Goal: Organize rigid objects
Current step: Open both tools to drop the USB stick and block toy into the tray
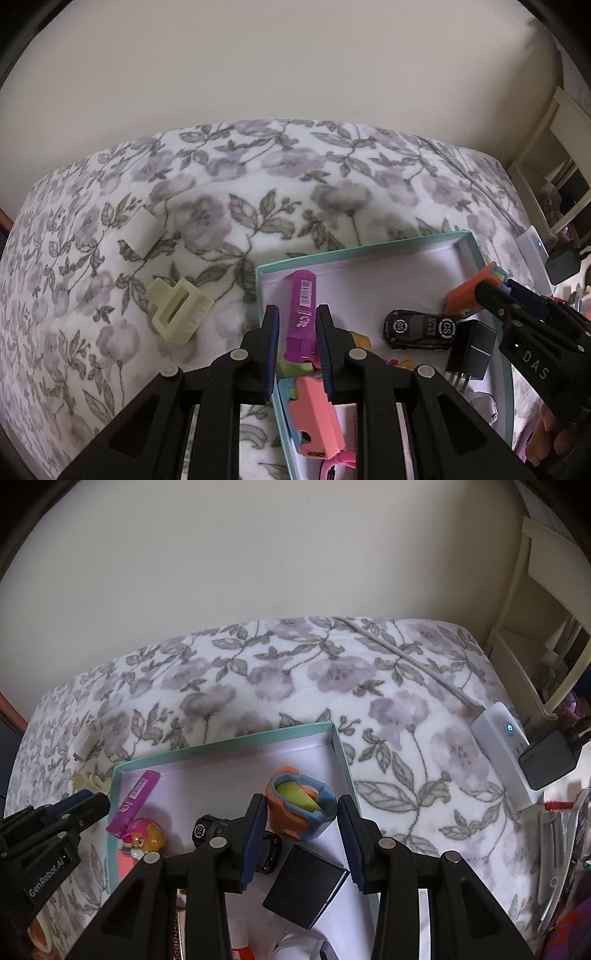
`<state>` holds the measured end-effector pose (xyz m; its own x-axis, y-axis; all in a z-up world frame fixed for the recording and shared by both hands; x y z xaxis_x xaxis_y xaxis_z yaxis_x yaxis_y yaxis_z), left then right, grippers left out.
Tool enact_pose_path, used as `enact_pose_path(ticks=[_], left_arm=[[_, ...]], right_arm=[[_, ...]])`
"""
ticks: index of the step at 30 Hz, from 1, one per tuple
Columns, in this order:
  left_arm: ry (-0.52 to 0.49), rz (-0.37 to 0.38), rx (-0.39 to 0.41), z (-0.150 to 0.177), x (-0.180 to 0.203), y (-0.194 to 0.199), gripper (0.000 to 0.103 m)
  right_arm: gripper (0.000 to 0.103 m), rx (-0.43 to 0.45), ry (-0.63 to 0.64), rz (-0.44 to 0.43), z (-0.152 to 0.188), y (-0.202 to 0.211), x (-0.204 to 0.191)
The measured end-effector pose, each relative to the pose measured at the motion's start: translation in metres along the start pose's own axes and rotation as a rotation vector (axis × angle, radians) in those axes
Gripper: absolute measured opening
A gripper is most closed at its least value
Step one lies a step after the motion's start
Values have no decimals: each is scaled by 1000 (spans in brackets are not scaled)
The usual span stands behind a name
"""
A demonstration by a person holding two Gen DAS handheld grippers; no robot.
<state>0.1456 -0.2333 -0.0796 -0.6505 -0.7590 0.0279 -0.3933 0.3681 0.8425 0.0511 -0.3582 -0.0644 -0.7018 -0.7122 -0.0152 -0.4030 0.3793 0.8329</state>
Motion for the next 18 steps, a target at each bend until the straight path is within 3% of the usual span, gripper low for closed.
enact_pose_path(ticks=[5,10,12,14,18], left_arm=[[14,-15,2,-1,-6,0,21],[35,-31,2,-3,-17,0,23],[51,-35,2,-3,-24,-1,30],[74,-35,2,-5,-33,0,51],[130,-54,9,-8,-58,1,56]], right_arm=[[44,16,14,2,-2,4,-4],[55,38,36,1,-4,7,-13],[60,44,49,6,-5,8,-19],[70,52,58,8,-5,9,-24],[76,56,72,-15,-4,8,-37]])
Point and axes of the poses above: each gripper's, at about its wrist camera, not at the fingertips, and y roughly against the way its jaws point, x to its right, z to its underside, the point moved 3 cm from there along -y, roughly the way its jaws point, and after that the axes turned 6 degrees about x, right-handed, at the moved point
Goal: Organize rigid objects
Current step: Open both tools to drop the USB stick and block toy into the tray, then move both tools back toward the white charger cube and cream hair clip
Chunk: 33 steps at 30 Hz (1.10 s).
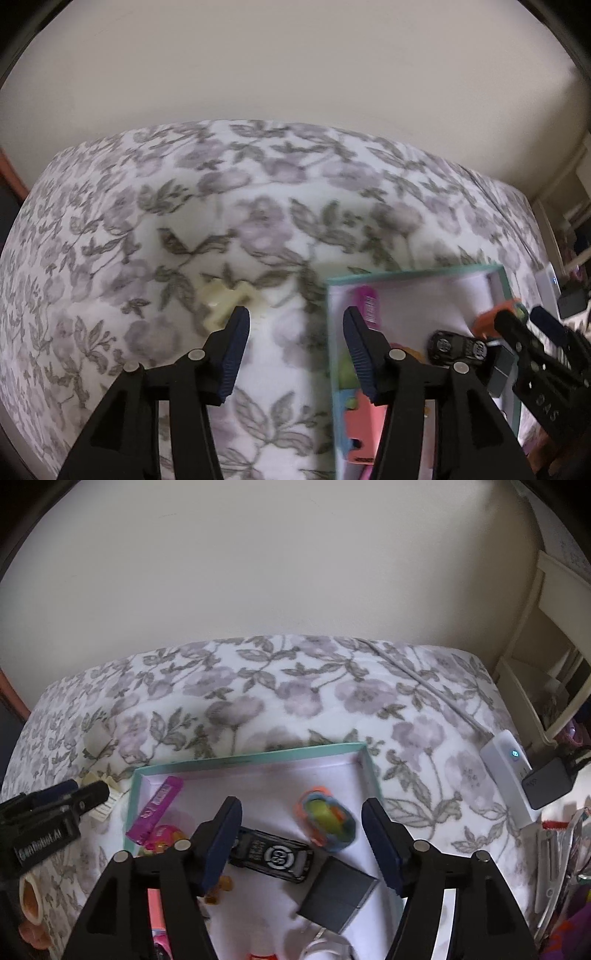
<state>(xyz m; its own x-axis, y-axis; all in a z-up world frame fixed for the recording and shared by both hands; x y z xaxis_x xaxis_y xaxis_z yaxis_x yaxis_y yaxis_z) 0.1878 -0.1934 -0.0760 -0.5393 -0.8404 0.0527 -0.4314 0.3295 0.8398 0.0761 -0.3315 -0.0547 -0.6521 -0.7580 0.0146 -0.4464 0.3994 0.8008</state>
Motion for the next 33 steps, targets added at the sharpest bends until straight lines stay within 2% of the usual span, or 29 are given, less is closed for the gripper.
enact_pose_path(ticks=[2,4,7,12,16,23,27,33], left_arm=[[38,-20,3,-3,-18,0,66],[80,-28,2,-6,-36,-2,68],[143,-45,0,-6,-64,-4,78],[222,-90,-9,-2,-106,-9,80],[290,-127,-6,3,-139,-11,94],[379,-149,6,13,-182,-10,94],[406,-141,0,15,-193,-12,94],[303,-124,15,7,-190,-18,94]], right_arm=[[84,6,13,-10,0,0,-9],[88,15,25,-21,0,0,-18],[95,23,26,-70,-1,0,-33],[100,16,28,-147,1,-4,-59],[101,32,67,-180,2,-2,-85],[101,60,172,-244,5,2,-140],[101,38,226,-252,5,-8,-164],[101,-7,255,-288,-4,-27,-186]])
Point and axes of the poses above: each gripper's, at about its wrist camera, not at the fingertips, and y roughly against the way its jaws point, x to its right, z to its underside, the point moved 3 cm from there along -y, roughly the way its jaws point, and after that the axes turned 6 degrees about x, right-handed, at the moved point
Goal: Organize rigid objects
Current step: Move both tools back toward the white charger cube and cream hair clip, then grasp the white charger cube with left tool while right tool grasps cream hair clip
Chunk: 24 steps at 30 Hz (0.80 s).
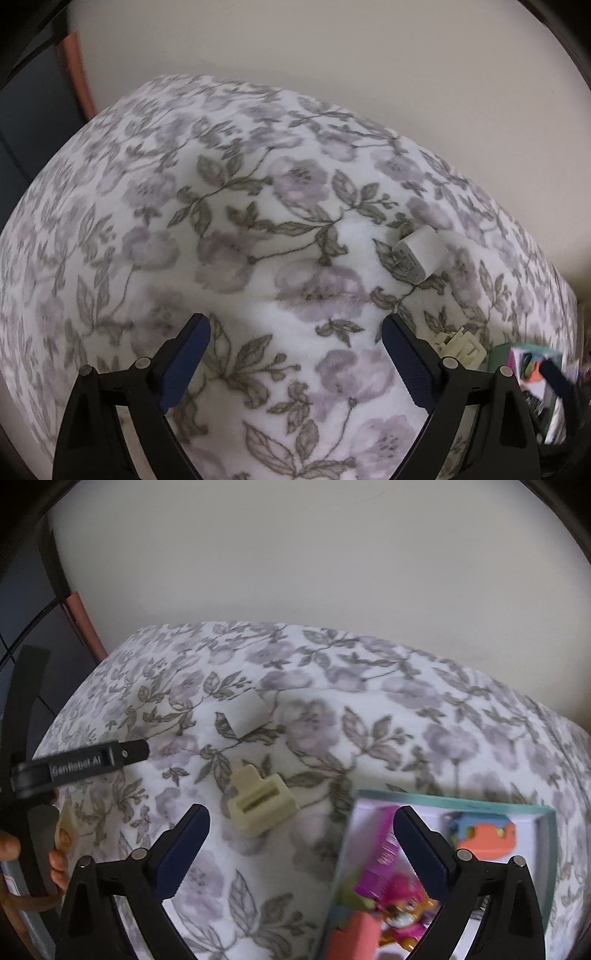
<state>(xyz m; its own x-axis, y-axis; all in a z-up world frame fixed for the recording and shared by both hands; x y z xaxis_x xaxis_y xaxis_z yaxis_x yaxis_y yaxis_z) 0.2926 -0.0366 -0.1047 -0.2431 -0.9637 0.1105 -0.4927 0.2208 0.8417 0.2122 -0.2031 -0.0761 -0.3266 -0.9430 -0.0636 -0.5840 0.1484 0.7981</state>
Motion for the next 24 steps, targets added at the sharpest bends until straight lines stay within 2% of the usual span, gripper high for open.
enact_pose_path(ticks=[6,11,14,19,22,24], left_arm=[[-32,42,-13,-10,-1,-12,94],[-70,66,-25,-14,3,-23,94],[-66,98,-38,-17,7,-29,94],[-97,129,-22,-25,19,-37,94],[-111,147,-20,-28,27,-40,94],[-124,168,-20,-30,35,-45,94]], right_arm=[[99,-51,90,-16,-10,-23,-17],[84,-117,192,-9,-4,-45,-30],[80,-143,205,-17,0,-54,-31],[70,-152,217,-34,3,-59,-31],[59,-147,218,-50,3,-59,-33],[59,-146,222,-52,4,-58,-33]])
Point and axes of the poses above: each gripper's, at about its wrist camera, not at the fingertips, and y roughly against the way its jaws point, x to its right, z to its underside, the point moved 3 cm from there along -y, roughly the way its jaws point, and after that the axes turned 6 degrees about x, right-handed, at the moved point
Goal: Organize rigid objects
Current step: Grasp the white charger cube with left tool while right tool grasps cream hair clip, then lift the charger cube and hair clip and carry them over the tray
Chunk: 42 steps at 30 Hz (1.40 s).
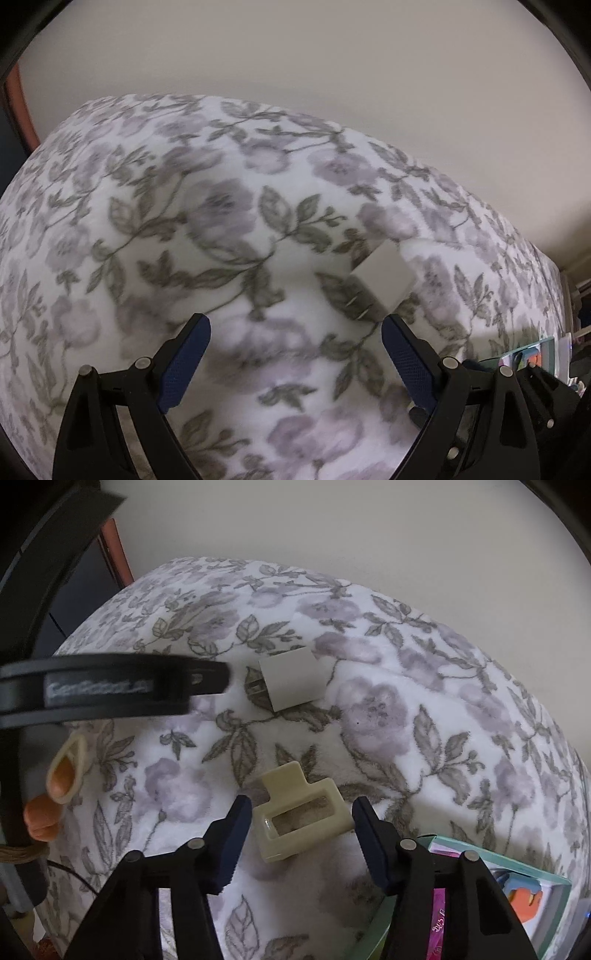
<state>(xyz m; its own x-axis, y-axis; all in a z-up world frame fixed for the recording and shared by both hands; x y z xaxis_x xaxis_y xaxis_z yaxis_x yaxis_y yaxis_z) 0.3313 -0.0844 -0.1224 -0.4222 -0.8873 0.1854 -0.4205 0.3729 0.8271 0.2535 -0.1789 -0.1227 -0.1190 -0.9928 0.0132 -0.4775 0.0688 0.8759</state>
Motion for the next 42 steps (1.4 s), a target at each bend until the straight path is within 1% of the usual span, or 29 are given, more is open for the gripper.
enact_pose_path(ticks=[2,6,14,15,17,18,21,26,29,35,42], left_arm=[[-13,5,-2,-1,5,-5,94],[-63,-2,-8,-2,18,-17,94],[-154,-35,21,-8,45,-32,93],[-175,-44,20,-8,50,-35,91],[-209,-50,15,-7,57,-39,78],[-223,-47,7,-6,61,-42,75],[-240,-33,-7,-5,67,-45,56],[-279,-62,-1,-4,70,-42,56],[-280,-67,-5,-2,67,-38,56],[-222,-66,-25,5,55,-23,56],[-171,-55,-25,18,51,17,56]], right_arm=[[59,6,7,-3,1,1,0],[59,14,-22,1,0,0,10],[59,24,-63,-23,-1,-3,23],[59,24,-65,-25,-2,-4,25],[59,27,-70,-27,-2,-4,28],[59,28,-74,-30,-2,-5,29],[59,29,-87,-44,-1,-5,32],[59,32,-95,-37,-2,-5,32],[59,31,-102,-29,0,-2,29],[59,30,-114,-25,5,14,22],[59,51,-125,-24,16,53,15]])
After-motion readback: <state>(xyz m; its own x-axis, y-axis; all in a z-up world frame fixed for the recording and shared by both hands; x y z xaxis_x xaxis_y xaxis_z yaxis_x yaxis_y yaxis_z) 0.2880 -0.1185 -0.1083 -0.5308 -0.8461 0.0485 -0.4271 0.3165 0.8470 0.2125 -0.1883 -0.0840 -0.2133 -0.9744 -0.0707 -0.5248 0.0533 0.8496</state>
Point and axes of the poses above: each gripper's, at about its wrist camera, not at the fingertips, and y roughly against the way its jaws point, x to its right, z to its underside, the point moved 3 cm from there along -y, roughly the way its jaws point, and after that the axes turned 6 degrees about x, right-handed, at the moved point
